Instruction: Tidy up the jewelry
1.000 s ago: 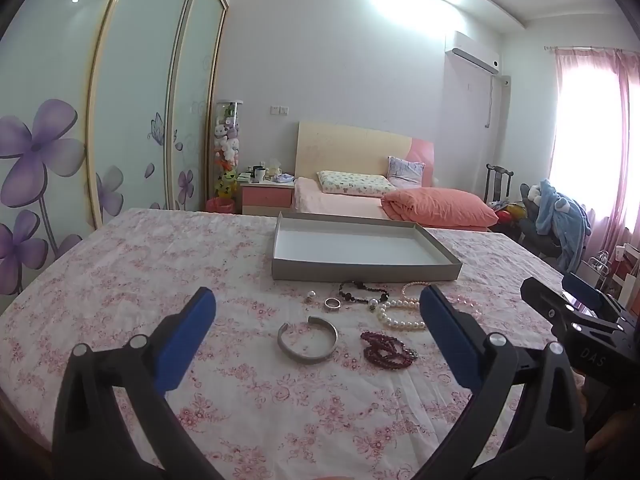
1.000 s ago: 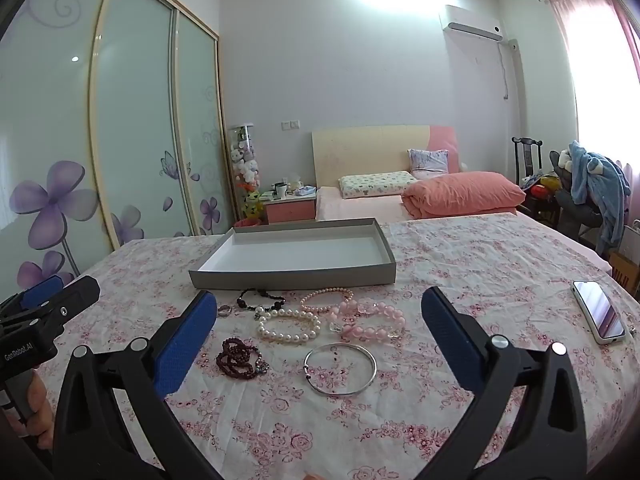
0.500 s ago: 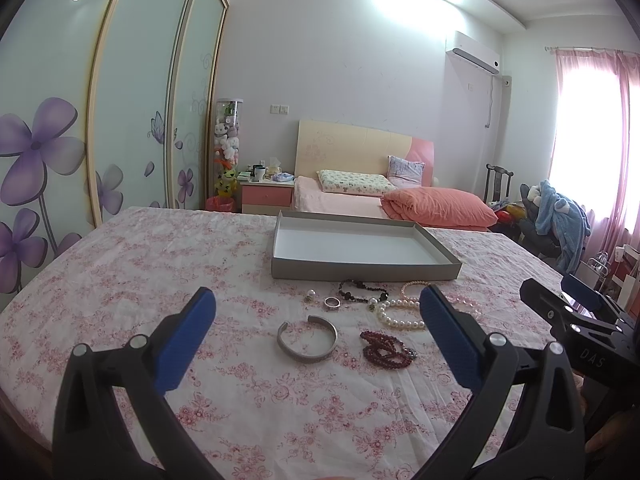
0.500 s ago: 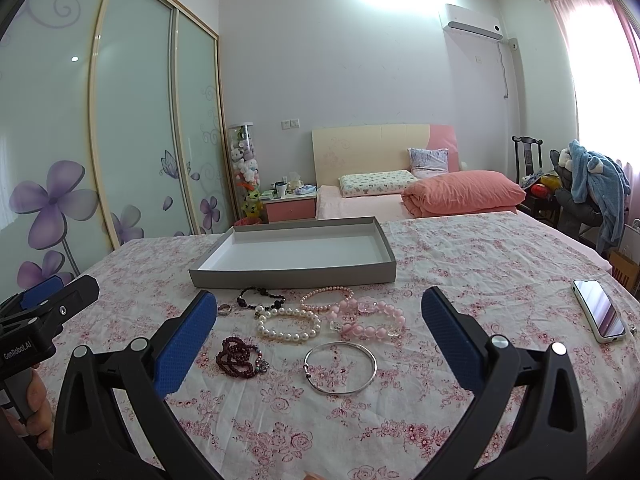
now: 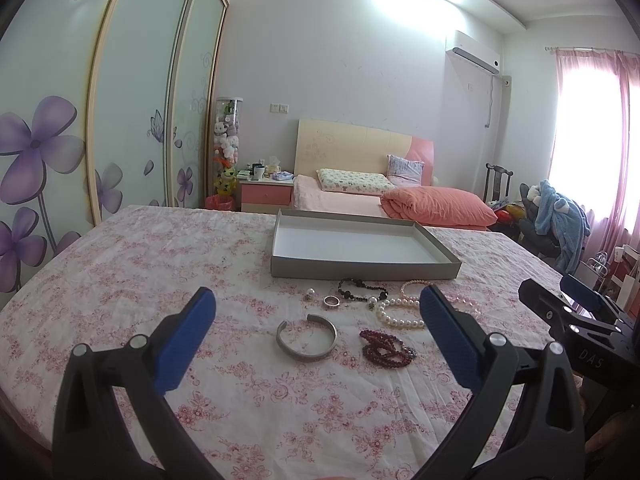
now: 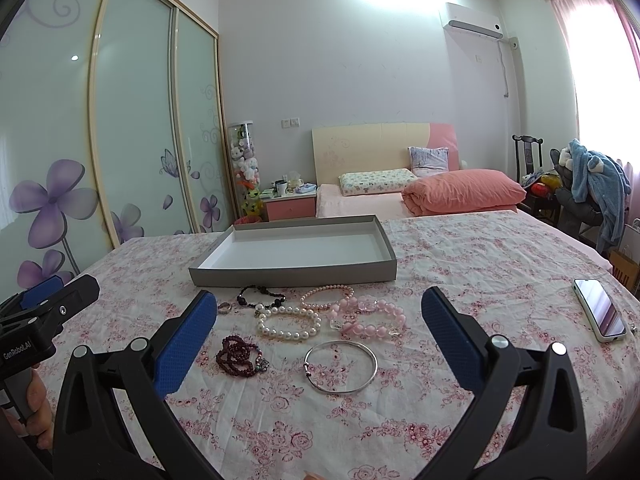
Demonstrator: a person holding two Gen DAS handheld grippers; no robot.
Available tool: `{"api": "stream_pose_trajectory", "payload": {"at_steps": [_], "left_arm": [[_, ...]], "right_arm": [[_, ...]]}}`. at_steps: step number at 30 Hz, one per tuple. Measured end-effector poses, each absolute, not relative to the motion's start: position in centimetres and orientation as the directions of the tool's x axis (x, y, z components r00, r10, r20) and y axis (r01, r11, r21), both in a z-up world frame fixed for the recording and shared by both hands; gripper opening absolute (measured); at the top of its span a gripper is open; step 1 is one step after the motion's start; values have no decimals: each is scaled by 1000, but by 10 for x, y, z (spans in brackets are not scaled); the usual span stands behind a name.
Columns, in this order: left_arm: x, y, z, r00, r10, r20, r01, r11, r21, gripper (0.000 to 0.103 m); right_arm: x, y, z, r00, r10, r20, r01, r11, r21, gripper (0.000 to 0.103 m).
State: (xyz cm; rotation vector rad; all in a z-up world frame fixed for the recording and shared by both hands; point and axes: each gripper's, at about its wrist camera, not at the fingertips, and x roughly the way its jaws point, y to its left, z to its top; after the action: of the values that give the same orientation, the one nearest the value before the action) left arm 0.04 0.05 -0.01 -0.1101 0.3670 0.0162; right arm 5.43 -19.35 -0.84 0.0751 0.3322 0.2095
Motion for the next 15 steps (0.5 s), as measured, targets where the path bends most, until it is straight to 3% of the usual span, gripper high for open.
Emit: {"api": "stream_pose_trajectory", "payload": {"at_steps": [15], "left_arm": [[1,1,0,933,-4,-360,-36,994,-105,99]], "right_arm": [[55,-194,-9,923,217,-317,-192,975,108,101]]}}
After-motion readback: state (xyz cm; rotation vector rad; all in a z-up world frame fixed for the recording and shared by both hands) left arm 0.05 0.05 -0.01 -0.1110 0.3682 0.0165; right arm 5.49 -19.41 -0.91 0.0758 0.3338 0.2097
